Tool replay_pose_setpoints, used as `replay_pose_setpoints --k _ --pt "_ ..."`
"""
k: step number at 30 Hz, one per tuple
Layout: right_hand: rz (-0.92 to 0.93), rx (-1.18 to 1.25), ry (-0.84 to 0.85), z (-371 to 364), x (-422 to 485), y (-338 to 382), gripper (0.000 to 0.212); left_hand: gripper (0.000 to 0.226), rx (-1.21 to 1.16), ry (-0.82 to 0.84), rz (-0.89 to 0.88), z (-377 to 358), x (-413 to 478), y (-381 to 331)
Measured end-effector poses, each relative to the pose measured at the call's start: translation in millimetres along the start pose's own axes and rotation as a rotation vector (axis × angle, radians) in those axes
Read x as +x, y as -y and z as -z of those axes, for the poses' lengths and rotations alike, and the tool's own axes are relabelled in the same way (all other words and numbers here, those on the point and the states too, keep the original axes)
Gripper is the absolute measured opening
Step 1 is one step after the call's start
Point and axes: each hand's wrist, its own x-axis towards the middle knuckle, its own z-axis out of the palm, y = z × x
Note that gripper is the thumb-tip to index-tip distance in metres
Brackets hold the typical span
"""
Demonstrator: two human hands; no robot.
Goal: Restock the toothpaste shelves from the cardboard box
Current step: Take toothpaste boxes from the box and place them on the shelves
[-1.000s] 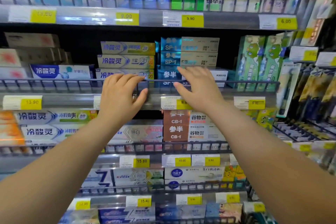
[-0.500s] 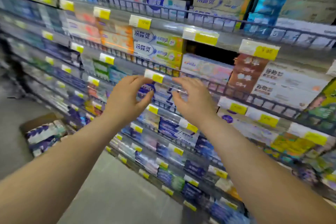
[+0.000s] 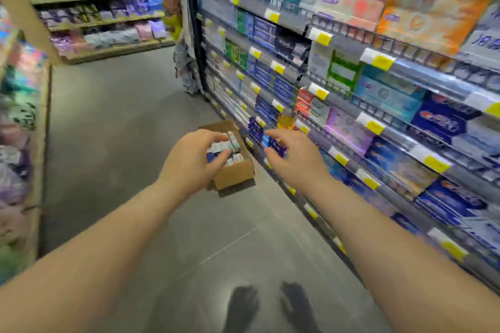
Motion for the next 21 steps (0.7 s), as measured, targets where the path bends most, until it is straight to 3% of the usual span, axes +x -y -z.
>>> replay_pose_setpoints --k 7,21 --pt "-0.055 0.021 0.07 -89 90 27 0.038 0.031 -0.007 -0.012 0.109 26 34 126" --pt "-0.146 0.018 0.221 -194 345 -42 0.039 0.033 -0.024 0.118 0.206 -45 232 295"
